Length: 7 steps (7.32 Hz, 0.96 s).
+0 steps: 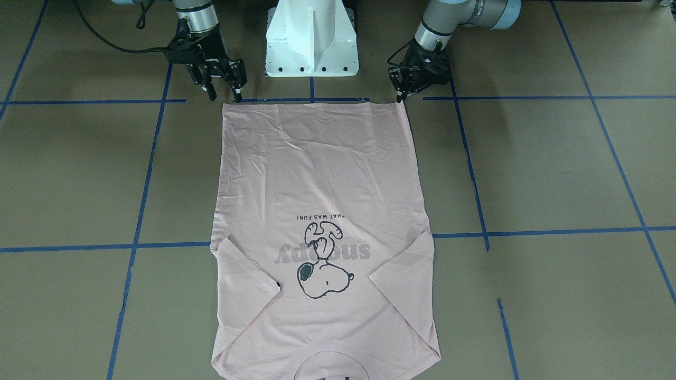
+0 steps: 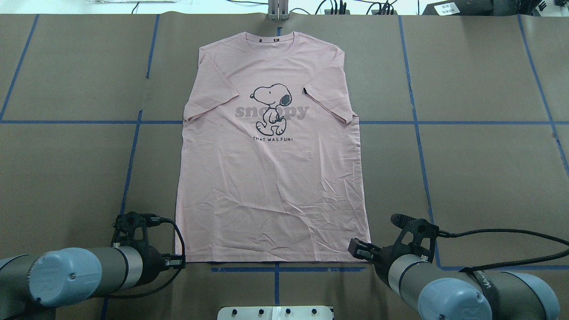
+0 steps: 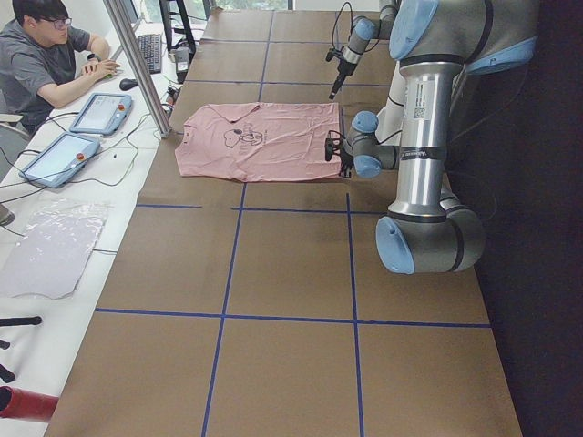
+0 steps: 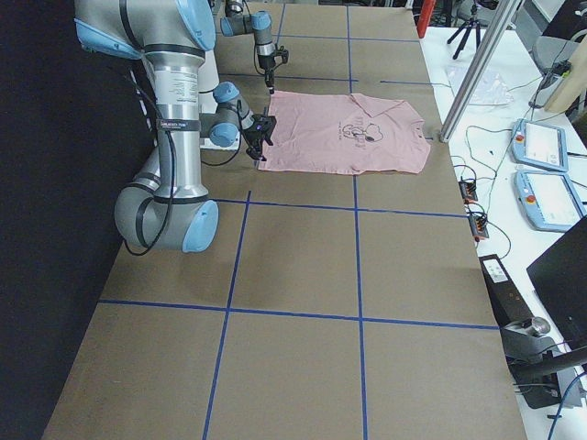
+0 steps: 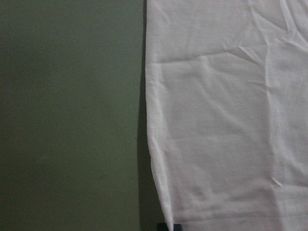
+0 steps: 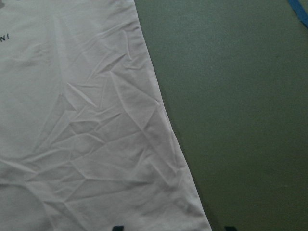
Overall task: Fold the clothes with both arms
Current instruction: 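Grasp the hem corners with both grippers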
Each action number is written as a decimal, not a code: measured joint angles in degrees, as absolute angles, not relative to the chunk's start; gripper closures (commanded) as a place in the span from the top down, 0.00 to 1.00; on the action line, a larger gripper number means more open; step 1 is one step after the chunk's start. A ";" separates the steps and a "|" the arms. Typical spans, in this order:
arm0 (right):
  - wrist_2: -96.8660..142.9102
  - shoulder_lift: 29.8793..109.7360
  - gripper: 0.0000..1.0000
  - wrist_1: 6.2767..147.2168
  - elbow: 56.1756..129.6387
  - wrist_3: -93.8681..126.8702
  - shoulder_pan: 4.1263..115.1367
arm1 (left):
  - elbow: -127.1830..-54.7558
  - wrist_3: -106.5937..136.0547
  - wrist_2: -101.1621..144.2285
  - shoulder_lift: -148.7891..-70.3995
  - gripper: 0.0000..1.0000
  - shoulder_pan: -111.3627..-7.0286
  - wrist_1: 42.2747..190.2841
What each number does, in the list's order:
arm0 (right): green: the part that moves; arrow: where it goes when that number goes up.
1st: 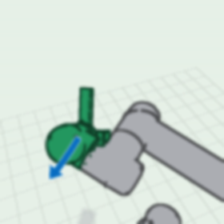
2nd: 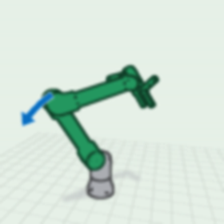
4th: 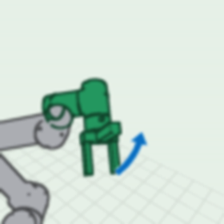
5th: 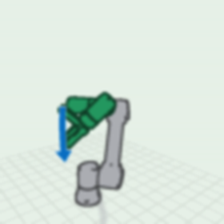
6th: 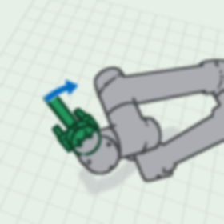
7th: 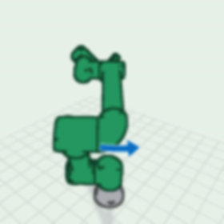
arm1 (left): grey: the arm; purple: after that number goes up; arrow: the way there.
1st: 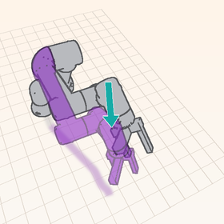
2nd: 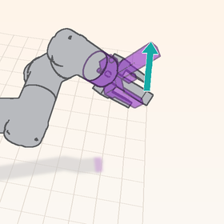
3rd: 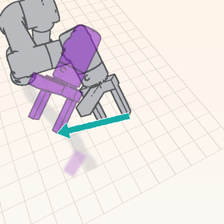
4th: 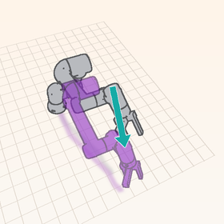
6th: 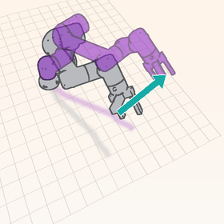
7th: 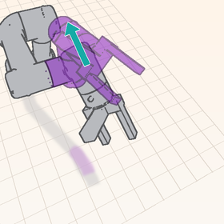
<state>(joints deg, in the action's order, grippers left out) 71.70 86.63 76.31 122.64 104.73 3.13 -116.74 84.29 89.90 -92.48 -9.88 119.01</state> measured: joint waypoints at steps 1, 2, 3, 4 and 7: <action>70.76 86.57 0.68 76.63 121.14 104.87 2.00 | -116.81 84.21 89.96 -92.75 0.00 -9.85 119.00; 69.96 86.50 0.67 76.65 120.21 104.92 1.22 | -116.83 84.16 90.01 -93.07 0.00 -9.85 119.00; 69.59 86.45 0.67 76.64 119.80 104.93 0.84 | -116.89 84.13 90.05 -93.24 0.00 -9.85 119.02; 69.46 86.42 0.67 76.59 119.63 104.94 0.69 | -116.94 84.12 90.10 -93.30 0.00 -9.84 119.06; 68.62 86.09 0.61 76.61 118.94 104.96 -0.06 | -117.05 84.13 90.17 -93.48 0.00 -9.84 119.17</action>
<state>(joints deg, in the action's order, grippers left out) 68.62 86.09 76.61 118.94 104.96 -0.06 -117.05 84.13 90.17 -93.48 -9.84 119.17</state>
